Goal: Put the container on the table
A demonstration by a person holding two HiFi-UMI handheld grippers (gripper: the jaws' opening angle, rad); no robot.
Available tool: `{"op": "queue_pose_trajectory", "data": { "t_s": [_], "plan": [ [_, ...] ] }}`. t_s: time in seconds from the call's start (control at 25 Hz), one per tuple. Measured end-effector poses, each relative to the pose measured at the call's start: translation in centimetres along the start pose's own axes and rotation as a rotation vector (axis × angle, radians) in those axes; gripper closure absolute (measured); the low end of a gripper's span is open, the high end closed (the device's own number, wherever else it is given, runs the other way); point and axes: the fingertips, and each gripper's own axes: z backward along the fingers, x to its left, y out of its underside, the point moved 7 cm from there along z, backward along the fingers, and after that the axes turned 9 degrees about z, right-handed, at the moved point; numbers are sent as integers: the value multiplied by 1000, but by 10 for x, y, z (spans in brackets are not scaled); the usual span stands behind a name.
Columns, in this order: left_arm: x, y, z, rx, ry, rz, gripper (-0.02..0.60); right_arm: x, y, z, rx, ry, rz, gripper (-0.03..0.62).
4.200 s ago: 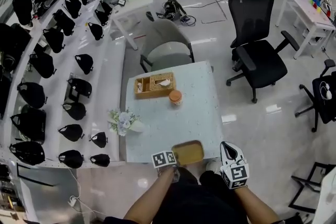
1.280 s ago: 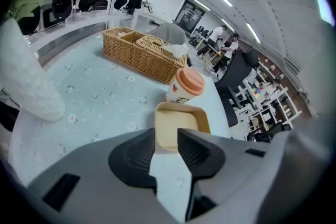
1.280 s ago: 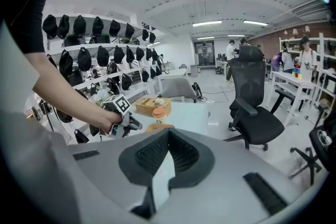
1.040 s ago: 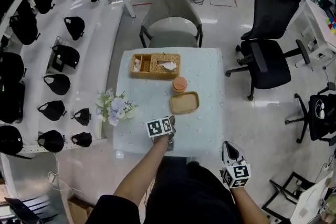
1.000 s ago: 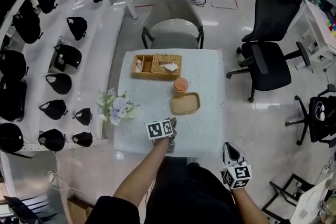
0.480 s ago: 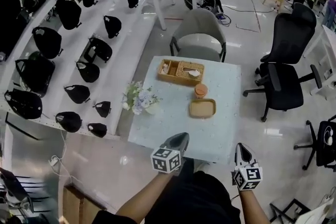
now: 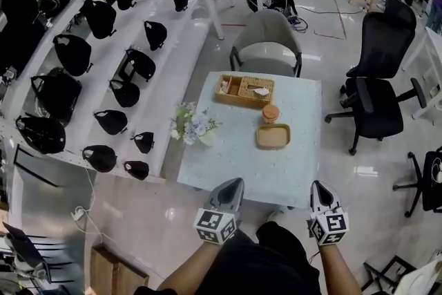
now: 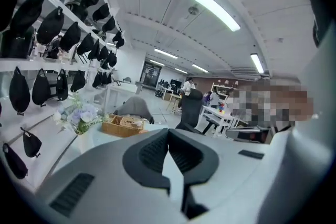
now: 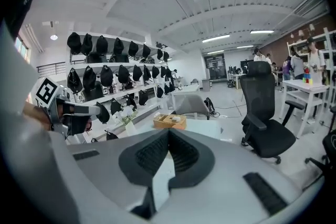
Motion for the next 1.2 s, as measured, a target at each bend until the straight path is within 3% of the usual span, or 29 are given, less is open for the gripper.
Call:
{"op": "queue_pose_trajectory", "data": {
  "t_s": [0.36,0.64,0.84,1.2],
  "plan": [
    [38,-51,41,-150,25,-61,574,45,-47,-1,-45,93,56,597],
    [74,-74,64,-165,45,-84,573,77,-82,-11,-78,169,87,599],
    [94,-86,78,-188,53,-48,574,98,-97,-14,-111,187,84,599],
    [115,-93,88,-157,103,-53,574,130,-97,-13,-126,216,78,599]
  ]
}}
